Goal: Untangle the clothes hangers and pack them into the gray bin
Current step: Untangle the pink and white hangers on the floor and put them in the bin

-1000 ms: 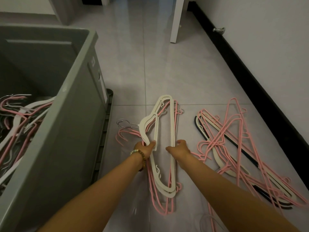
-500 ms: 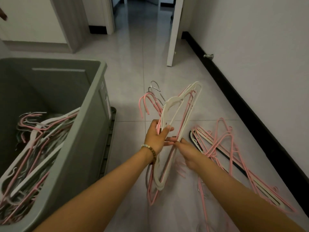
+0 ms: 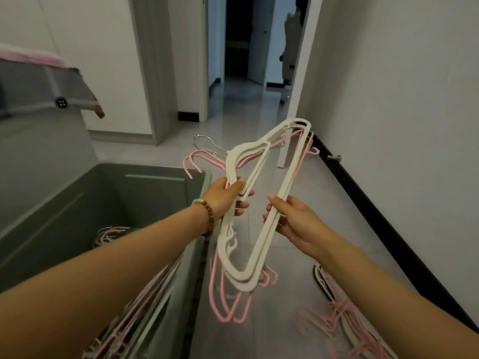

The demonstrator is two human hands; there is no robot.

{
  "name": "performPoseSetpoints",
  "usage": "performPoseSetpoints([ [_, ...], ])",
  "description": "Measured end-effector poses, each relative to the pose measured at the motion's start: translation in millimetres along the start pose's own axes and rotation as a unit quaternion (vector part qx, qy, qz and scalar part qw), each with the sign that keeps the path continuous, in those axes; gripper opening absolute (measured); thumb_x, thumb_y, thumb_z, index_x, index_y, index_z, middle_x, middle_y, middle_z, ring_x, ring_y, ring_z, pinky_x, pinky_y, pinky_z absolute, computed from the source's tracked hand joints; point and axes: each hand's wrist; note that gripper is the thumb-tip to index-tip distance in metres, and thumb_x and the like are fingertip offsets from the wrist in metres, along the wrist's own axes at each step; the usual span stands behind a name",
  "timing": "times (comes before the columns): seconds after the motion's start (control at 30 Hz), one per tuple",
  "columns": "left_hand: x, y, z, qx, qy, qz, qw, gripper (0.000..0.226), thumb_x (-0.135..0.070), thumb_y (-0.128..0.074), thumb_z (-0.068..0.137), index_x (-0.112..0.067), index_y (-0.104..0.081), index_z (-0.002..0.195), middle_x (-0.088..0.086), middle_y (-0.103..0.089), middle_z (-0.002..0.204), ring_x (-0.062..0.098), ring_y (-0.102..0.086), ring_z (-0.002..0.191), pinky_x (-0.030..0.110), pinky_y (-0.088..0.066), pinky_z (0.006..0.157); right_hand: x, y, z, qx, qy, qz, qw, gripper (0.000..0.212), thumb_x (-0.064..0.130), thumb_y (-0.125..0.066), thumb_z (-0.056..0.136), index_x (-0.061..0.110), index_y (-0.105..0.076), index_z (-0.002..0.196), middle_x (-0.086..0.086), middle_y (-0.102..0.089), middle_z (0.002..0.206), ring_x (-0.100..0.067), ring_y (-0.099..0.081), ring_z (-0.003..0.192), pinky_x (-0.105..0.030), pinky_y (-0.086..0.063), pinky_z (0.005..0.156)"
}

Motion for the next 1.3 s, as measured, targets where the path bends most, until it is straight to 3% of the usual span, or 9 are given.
performPoseSetpoints([
  [0.1, -5.2, 62.9, -4.2, -0.041, -0.017, 0.072, 0.996, 0.022, -0.036, -0.046, 0.095, -0.017, -0.056, 0.101, -0.003, -0.067, 0.079, 0.002, -0.050, 0.041, 0.016, -0.046, 0.042, -9.4, -56.8, 7.8, 0.044, -0.018, -0.010, 0.999, 0.027, 0.018, -0.063, 0.088, 0.006, -0.053, 0.109, -0.007, -0.068, 0.081, -0.015, -0.072, 0.063, -0.027, -0.058, 0.058],
  [0.27, 9.8, 160.8, -13.8, -0.107, -0.013, 0.200, 0.974, 0.027, -0.044, -0.041, 0.094, -0.020, -0.054, 0.095, -0.001, -0.052, 0.070, 0.010, -0.046, 0.053, 0.019, -0.043, 0.046, -51.7, -146.9, 26.6, 0.092, -0.069, -0.015, 0.993, 0.022, 0.018, -0.063, 0.088, 0.007, -0.053, 0.104, -0.006, -0.070, 0.082, -0.015, -0.072, 0.065, -0.028, -0.059, 0.058],
  [0.53, 82.8, 245.8, -6.4, -0.115, 0.025, 0.227, 0.967, 0.024, -0.039, -0.042, 0.096, -0.021, -0.055, 0.105, 0.000, -0.055, 0.080, 0.010, -0.049, 0.062, 0.018, -0.042, 0.052, -132.7, -218.2, 50.2, 0.075, -0.153, -0.070, 0.983, 0.034, 0.014, -0.061, 0.090, 0.006, -0.052, 0.121, -0.012, -0.066, 0.115, -0.018, -0.066, 0.086, -0.024, -0.057, 0.053],
  [0.67, 130.6, 258.3, -1.4, -0.142, 0.048, 0.205, 0.967, 0.029, -0.035, -0.047, 0.094, -0.014, -0.057, 0.113, -0.001, -0.058, 0.082, 0.011, -0.053, 0.066, 0.019, -0.043, 0.055, -156.6, -225.8, 57.7, 0.088, -0.163, -0.139, 0.973, 0.034, 0.011, -0.061, 0.089, 0.010, -0.051, 0.122, -0.010, -0.064, 0.120, -0.021, -0.065, 0.099, -0.027, -0.058, 0.064],
  [0.77, 157.3, 269.0, -0.1, -0.141, 0.074, 0.205, 0.966, 0.032, -0.035, -0.045, 0.095, -0.015, -0.055, 0.118, 0.002, -0.060, 0.088, 0.012, -0.055, 0.068, 0.020, -0.043, 0.054, -167.5, -232.4, 61.2, 0.115, -0.205, -0.175, 0.956, 0.032, 0.007, -0.059, 0.090, 0.009, -0.050, 0.121, -0.009, -0.065, 0.110, -0.021, -0.066, 0.094, -0.024, -0.059, 0.058],
  [0.97, 179.3, 294.2, 3.9, -0.168, 0.101, 0.213, 0.957, 0.025, -0.037, -0.044, 0.095, -0.019, -0.059, 0.106, -0.007, -0.059, 0.077, 0.006, -0.052, 0.063, 0.018, -0.038, 0.050, -191.6, -251.4, 69.9, 0.118, -0.280, -0.193, 0.933, 0.030, 0.007, -0.057, 0.091, 0.005, -0.054, 0.120, -0.015, -0.064, 0.122, -0.027, -0.063, 0.111, -0.036, -0.054, 0.090],
  [1.13, 183.4, 291.6, 7.3, -0.134, 0.118, 0.233, 0.956, 0.033, -0.041, -0.041, 0.095, -0.014, -0.061, 0.096, 0.002, -0.060, 0.089, 0.020, -0.057, 0.083, 0.025, -0.043, 0.074, -200.8, -249.0, 74.4, 0.085, -0.309, -0.227, 0.920, 0.035, 0.016, -0.060, 0.091, 0.004, -0.054, 0.123, -0.014, -0.060, 0.128, -0.026, -0.059, 0.116, -0.032, -0.051, 0.088],
  [1.23, 176.2, 293.3, 6.5, -0.164, 0.122, 0.221, 0.953, 0.047, -0.042, -0.041, 0.095, -0.009, -0.052, 0.127, 0.006, -0.060, 0.116, 0.027, -0.056, 0.111, 0.031, -0.041, 0.094, -197.2, -246.5, 72.7, 0.066, -0.286, -0.259, 0.920, 0.046, 0.026, -0.063, 0.088, 0.005, -0.051, 0.128, -0.012, -0.057, 0.130, -0.024, -0.057, 0.111, -0.031, -0.047, 0.089],
  [1.3, 169.1, 294.1, 4.7, -0.182, 0.116, 0.228, 0.949, 0.053, -0.046, -0.040, 0.094, -0.009, -0.048, 0.132, 0.012, -0.058, 0.127, 0.028, -0.055, 0.114, 0.038, -0.043, 0.101, -188.8, -245.9, 69.8, 0.064, -0.251, -0.261, 0.930, 0.046, 0.025, -0.063, 0.088, 0.005, -0.050, 0.127, -0.012, -0.060, 0.125, -0.020, -0.057, 0.098, -0.026, -0.047, 0.078],
])
Point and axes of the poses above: each hand's wrist, its own z-axis towards the middle knuckle, its own y-axis out of the back of the hand, x = y × z
